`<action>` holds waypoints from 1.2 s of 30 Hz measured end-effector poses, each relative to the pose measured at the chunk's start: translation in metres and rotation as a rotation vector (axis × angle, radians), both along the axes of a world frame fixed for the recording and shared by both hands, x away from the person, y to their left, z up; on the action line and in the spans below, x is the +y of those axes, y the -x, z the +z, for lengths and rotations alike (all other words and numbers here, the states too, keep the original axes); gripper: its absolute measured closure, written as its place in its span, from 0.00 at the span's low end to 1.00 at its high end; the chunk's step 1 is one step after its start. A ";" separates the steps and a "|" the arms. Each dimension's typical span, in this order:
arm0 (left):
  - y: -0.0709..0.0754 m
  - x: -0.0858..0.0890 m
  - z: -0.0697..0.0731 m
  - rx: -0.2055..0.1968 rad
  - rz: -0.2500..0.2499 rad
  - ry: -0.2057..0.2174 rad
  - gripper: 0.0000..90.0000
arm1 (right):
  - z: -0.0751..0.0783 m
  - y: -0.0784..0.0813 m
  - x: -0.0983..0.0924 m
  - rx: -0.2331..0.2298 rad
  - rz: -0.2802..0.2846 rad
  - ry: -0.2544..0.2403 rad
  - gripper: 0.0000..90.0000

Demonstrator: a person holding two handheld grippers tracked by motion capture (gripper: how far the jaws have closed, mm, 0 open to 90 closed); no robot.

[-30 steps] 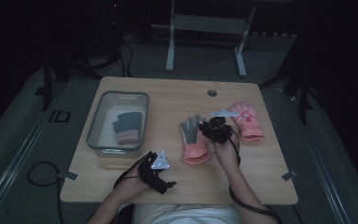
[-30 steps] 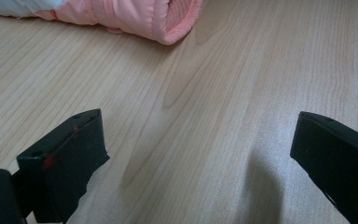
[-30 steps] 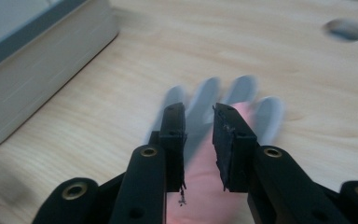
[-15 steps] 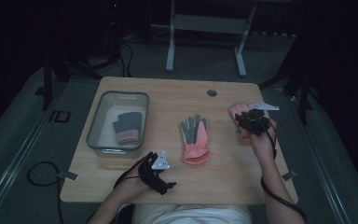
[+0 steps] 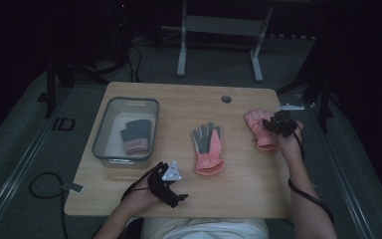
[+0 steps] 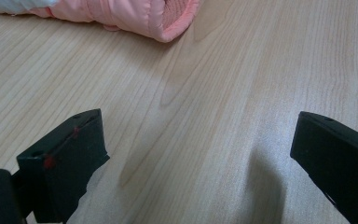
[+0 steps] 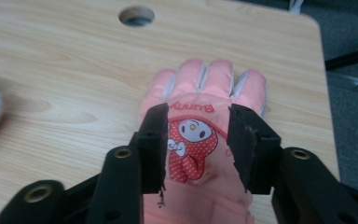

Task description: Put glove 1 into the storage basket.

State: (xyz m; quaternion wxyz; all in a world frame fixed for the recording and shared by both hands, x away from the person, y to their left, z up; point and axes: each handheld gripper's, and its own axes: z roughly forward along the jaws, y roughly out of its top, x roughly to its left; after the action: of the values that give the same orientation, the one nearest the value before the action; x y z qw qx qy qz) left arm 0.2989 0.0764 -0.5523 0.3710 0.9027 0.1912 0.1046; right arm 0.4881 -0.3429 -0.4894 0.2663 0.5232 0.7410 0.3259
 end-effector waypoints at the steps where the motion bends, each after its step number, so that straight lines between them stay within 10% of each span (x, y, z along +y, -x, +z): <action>1: 0.000 0.000 0.000 -0.002 -0.002 -0.004 0.03 | -0.003 -0.004 -0.001 0.011 -0.002 0.001 0.62; 16: 0.000 0.002 0.000 -0.005 0.006 -0.003 0.03 | -0.038 -0.023 0.006 0.065 0.005 0.124 0.57; 21: 0.000 0.002 0.000 -0.005 0.004 0.001 0.03 | -0.042 -0.022 0.010 0.055 0.004 0.150 0.74; 36: -0.001 0.004 -0.001 -0.002 0.001 0.004 0.03 | -0.015 -0.008 0.008 0.034 -0.062 0.069 0.94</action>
State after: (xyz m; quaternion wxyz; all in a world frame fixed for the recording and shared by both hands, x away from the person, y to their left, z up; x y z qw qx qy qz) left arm 0.2997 0.0800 -0.5534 0.3731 0.9017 0.1915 0.1055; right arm 0.4959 -0.3352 -0.5046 0.2815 0.5419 0.7396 0.2830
